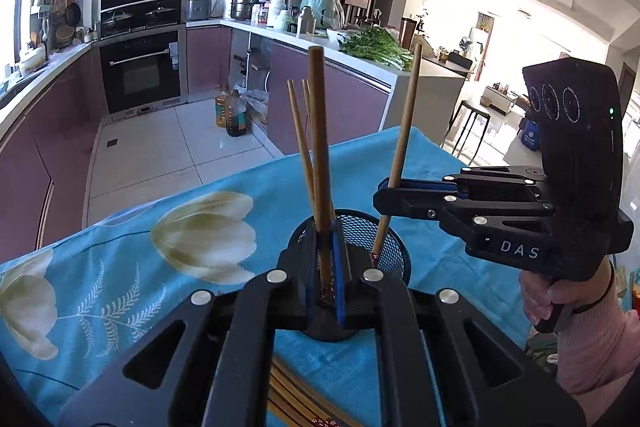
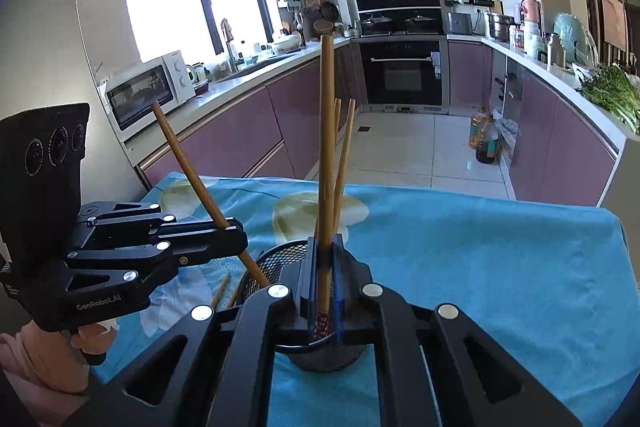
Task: Organize utensils
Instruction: 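Drop the left tool's chopstick into the mesh cup and open while the right tool does likewise, then withdraw both open tools from the cup toward the remaining chopsticks, then close the left tool on a chopstick while the right tool grasps another chopstick, then raise the left tool's chopstick upright over the mesh cup while the right tool does likewise, then lower the left tool's chopstick into the mesh cup and open while the right tool does likewise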
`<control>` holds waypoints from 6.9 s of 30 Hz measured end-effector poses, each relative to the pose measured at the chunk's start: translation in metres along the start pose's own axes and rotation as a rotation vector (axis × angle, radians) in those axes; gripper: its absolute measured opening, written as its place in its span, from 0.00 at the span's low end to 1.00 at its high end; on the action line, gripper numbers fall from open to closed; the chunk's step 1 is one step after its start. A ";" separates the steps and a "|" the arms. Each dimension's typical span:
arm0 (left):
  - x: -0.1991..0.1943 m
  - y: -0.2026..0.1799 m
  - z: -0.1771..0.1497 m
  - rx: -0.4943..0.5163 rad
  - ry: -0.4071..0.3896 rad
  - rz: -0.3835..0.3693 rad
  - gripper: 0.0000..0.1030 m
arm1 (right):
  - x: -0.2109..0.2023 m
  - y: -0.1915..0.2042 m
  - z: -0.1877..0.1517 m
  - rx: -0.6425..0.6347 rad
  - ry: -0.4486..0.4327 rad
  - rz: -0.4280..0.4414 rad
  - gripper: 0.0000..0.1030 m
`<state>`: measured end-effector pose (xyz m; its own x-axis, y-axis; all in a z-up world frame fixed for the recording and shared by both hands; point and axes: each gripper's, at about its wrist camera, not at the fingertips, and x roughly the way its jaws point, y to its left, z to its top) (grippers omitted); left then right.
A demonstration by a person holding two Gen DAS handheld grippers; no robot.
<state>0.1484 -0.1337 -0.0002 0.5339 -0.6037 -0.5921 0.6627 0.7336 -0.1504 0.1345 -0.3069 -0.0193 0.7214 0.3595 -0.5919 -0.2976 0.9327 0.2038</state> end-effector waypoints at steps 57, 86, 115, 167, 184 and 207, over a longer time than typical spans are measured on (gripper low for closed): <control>-0.019 0.038 -0.143 -0.149 0.203 0.218 0.34 | 0.046 0.072 -0.109 -0.053 0.230 0.098 0.44; -0.010 0.045 -0.142 -0.130 0.241 0.254 0.19 | 0.063 0.086 -0.099 -0.121 0.255 -0.006 0.31; -0.018 0.044 -0.140 -0.183 0.201 0.213 0.07 | 0.052 0.077 -0.095 0.004 0.210 0.127 0.06; -0.096 0.020 -0.073 -0.113 -0.028 0.030 0.07 | -0.046 0.058 -0.042 -0.057 -0.081 0.119 0.06; -0.097 0.006 0.001 -0.084 -0.195 -0.011 0.07 | -0.090 0.046 0.010 -0.118 -0.237 0.057 0.06; -0.030 -0.006 0.019 -0.045 -0.082 0.022 0.07 | -0.033 0.008 0.017 -0.015 -0.184 0.019 0.06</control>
<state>0.1382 -0.1263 0.0337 0.5904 -0.6097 -0.5288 0.6273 0.7589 -0.1745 0.1187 -0.3108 0.0151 0.8173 0.3772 -0.4356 -0.3201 0.9258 0.2010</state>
